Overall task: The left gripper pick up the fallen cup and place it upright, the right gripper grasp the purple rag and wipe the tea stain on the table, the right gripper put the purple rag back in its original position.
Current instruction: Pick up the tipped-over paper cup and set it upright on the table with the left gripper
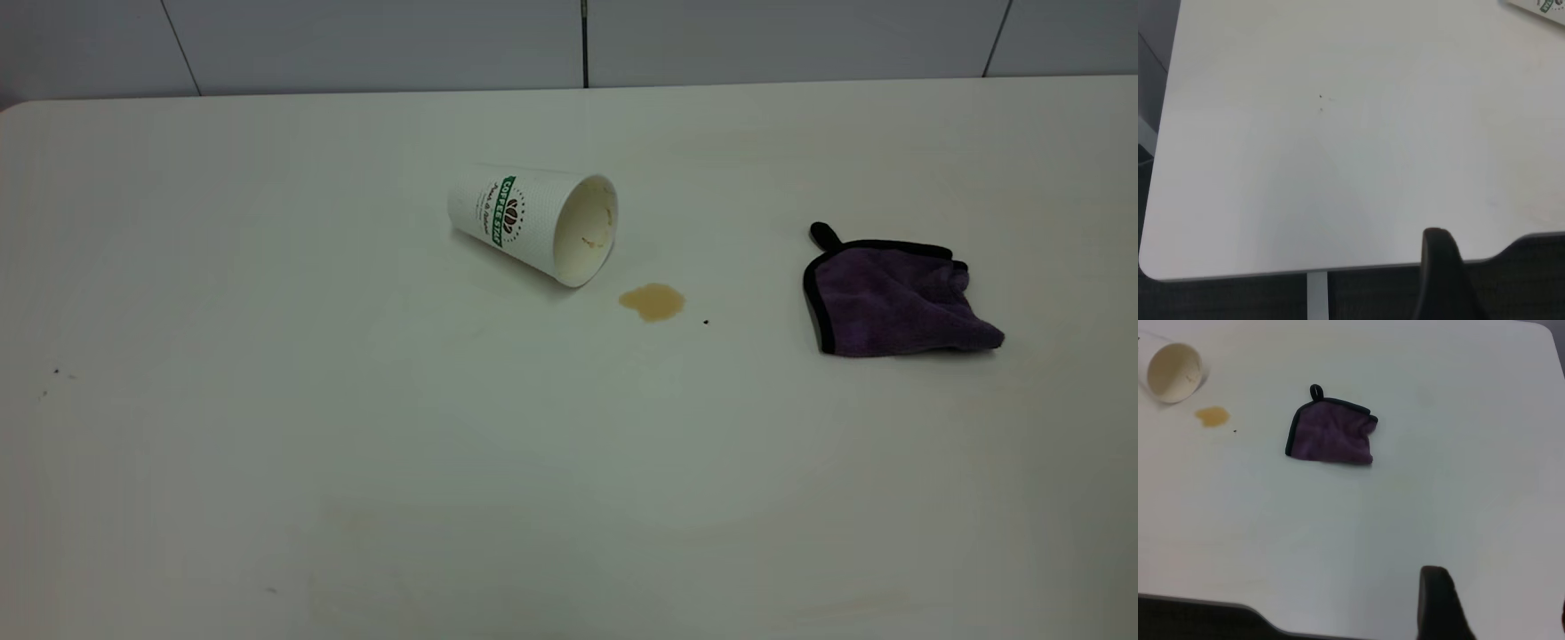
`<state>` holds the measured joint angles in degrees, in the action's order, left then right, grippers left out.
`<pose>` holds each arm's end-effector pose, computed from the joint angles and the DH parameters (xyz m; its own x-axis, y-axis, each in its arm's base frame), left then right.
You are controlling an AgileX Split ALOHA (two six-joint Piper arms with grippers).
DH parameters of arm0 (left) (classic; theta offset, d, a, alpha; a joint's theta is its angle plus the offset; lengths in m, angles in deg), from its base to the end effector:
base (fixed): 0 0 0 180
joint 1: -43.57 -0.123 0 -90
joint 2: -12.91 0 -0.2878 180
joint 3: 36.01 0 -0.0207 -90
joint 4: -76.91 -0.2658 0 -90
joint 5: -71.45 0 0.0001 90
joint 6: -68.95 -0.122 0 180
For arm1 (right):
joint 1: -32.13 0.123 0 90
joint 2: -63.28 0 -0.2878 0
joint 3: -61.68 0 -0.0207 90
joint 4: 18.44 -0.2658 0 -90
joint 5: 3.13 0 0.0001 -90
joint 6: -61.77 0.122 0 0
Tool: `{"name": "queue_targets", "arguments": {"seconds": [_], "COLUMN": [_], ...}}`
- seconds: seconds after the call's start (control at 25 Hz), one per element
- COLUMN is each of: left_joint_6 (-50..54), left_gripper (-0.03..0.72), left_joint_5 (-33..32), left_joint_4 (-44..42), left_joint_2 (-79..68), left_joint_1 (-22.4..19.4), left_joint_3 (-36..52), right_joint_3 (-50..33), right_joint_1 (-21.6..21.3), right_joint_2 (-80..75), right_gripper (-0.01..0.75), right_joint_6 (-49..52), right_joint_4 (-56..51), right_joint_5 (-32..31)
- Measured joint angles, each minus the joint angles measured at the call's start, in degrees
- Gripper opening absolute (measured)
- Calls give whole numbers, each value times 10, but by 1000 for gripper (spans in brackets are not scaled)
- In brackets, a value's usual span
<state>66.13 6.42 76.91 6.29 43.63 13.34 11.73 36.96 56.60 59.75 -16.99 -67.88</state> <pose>0.0273 0.0000 0.2592 -0.5144 0.0497 -0.8561 0.0264 0.9988 0.0422 0.0290 -0.0004 0.2564 -0.5152 -0.0897 -0.8523 -0.0885 0.9948 -0.0512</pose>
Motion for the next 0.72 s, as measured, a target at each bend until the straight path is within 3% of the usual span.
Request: {"name": "queue_targets", "arguments": {"seconds": [0.4, 0.72], "left_joint_6": [-1, -4], "left_gripper": [475, 475], "left_joint_5": [86, 288], "left_joint_4": [-12, -12], "left_joint_2": [-96, -344], "left_joint_1": [0, 0], "left_joint_3": [-31, -80], "right_joint_3": [0, 0], "right_joint_1": [0, 0], "right_joint_2": [0, 0], "right_gripper": [467, 467], "right_joint_6": [0, 0], "right_joint_4": [0, 0], "right_joint_5": [0, 0]}}
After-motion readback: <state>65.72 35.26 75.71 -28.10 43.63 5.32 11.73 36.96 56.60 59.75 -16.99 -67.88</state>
